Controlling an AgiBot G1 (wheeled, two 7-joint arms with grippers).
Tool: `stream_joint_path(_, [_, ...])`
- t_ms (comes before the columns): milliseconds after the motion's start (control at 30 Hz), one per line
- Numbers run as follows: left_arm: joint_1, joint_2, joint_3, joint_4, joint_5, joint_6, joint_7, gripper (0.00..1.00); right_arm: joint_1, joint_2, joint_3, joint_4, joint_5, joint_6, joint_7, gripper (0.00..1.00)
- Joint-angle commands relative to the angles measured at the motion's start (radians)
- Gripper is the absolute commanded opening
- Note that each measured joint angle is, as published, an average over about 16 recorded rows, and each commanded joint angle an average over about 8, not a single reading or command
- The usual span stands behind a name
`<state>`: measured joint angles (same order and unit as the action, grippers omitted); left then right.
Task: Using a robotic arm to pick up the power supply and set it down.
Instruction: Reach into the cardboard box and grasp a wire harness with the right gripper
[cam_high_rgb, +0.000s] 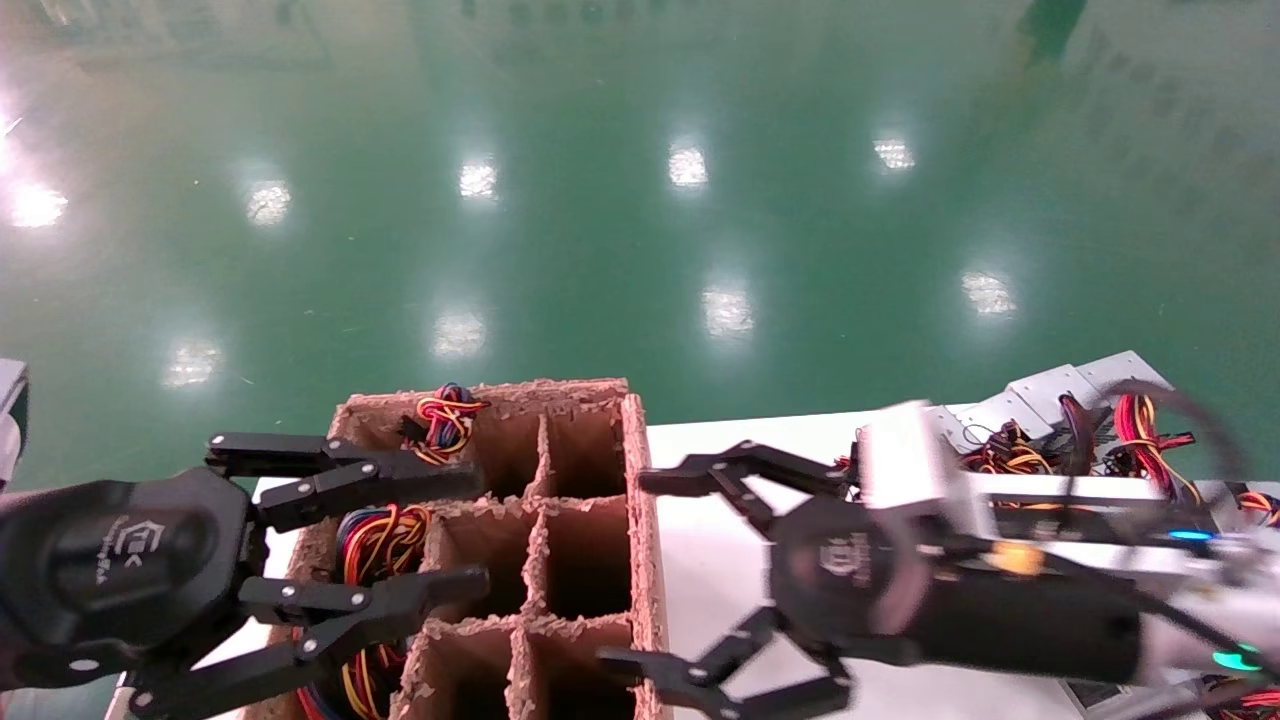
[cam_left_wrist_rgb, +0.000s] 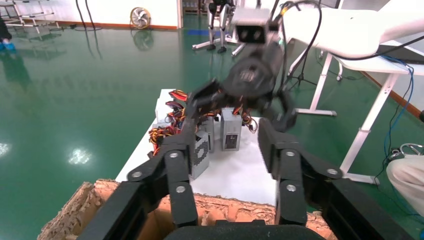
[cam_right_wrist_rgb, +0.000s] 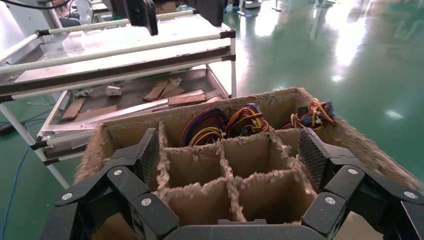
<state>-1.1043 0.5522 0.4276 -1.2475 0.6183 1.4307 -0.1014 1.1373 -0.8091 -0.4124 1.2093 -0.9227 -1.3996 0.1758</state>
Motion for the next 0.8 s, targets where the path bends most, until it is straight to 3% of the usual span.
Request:
stream_joint_path(33, [0.000, 0.000, 0.000, 0.000, 0.000, 0.000, 0.000, 0.00, 0.017, -0.038, -0.024, -0.014, -0.034, 0.012, -0.001, 1.00])
stream_joint_path(700, [0.000, 0.000, 0.000, 0.000, 0.000, 0.000, 0.000, 0.00, 0.313, -0.487, -0.211, -0.525, -0.298, 0.032, -0.236, 1.00])
stream_joint_path(767, [0.000, 0.000, 0.000, 0.000, 0.000, 0.000, 0.000, 0.00, 0.336, -0.517, -0.224, -0.570, -0.310, 0.041, -0.262, 0.97])
stream_joint_path(800, [0.000, 0.000, 0.000, 0.000, 0.000, 0.000, 0.000, 0.00, 0.347, -0.529, -0.231, -0.590, -0.313, 0.045, -0.274, 0.90])
